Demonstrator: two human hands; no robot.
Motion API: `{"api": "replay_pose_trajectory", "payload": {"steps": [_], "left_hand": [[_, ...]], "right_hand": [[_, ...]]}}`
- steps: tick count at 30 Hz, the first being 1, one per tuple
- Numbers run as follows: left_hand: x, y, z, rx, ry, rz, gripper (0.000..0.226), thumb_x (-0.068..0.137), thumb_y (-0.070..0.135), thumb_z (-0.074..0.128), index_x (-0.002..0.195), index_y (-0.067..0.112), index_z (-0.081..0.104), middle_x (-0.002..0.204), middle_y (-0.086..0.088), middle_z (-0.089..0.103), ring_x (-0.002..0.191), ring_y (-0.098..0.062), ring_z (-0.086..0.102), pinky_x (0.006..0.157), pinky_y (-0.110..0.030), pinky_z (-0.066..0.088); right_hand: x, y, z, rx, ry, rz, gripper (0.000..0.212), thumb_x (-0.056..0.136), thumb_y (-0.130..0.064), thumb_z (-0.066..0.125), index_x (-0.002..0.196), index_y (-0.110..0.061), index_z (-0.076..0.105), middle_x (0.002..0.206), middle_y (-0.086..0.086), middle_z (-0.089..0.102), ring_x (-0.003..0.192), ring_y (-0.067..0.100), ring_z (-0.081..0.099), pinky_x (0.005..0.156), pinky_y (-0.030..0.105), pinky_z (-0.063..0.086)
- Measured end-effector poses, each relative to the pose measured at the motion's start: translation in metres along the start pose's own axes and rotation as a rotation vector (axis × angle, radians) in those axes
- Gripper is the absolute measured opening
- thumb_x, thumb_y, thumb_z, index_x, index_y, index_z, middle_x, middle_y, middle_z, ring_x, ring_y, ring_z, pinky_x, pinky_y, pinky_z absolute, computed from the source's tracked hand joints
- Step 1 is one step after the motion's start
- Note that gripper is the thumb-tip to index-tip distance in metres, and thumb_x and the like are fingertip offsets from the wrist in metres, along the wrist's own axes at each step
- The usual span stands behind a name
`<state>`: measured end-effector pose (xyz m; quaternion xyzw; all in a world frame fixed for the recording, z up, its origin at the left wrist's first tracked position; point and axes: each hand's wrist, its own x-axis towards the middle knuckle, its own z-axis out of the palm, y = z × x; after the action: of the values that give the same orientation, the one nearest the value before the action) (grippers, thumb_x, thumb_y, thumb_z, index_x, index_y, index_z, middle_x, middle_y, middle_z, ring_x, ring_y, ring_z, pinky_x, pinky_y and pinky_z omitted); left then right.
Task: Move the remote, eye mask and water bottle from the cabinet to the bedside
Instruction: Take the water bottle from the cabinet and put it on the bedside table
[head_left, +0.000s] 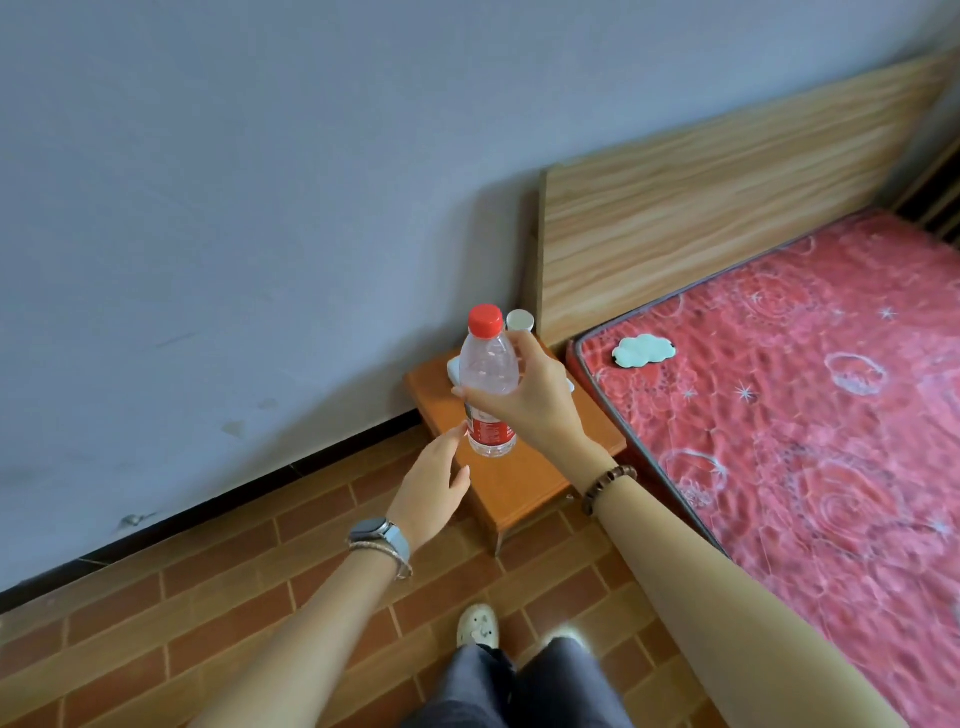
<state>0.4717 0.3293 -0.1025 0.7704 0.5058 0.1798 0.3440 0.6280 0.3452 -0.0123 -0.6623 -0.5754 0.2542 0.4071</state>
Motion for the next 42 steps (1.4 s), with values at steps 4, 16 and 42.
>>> {"api": "replay_pose_trajectory", "payload": {"steps": [4,16,42], "left_hand": [[0.036,-0.003,-0.004,-0.019,-0.004,-0.049,0.054,0.095,0.017,0.052,0.145,0.015,0.031,0.148,-0.001,0.04,0.136,-0.013,0.037,0.107,-0.02,0.025],[0.13,-0.037,0.019,-0.14,0.136,-0.328,0.052,0.096,0.016,0.048,0.145,0.021,0.031,0.149,0.005,0.037,0.136,-0.011,0.033,0.106,-0.019,0.022],[0.27,-0.249,0.119,-0.027,0.08,-0.495,0.065,0.093,0.014,0.056,0.147,0.015,0.019,0.111,-0.004,0.063,0.083,-0.011,0.064,0.071,-0.014,0.049]], "right_hand": [[0.039,0.008,0.006,-0.003,-0.021,0.015,0.064,0.069,-0.045,0.082,0.119,-0.02,0.05,0.1,-0.009,0.062,0.086,0.007,0.061,0.066,0.008,0.046],[0.149,0.078,0.065,-0.105,-0.123,-0.002,0.066,0.067,-0.064,0.073,0.118,-0.032,0.047,0.102,-0.013,0.066,0.083,0.007,0.062,0.068,0.015,0.053],[0.254,0.268,0.264,-0.076,-0.359,0.033,0.06,0.071,-0.041,0.081,0.119,-0.02,0.05,0.102,-0.008,0.063,0.088,0.006,0.057,0.066,0.01,0.044]]}}
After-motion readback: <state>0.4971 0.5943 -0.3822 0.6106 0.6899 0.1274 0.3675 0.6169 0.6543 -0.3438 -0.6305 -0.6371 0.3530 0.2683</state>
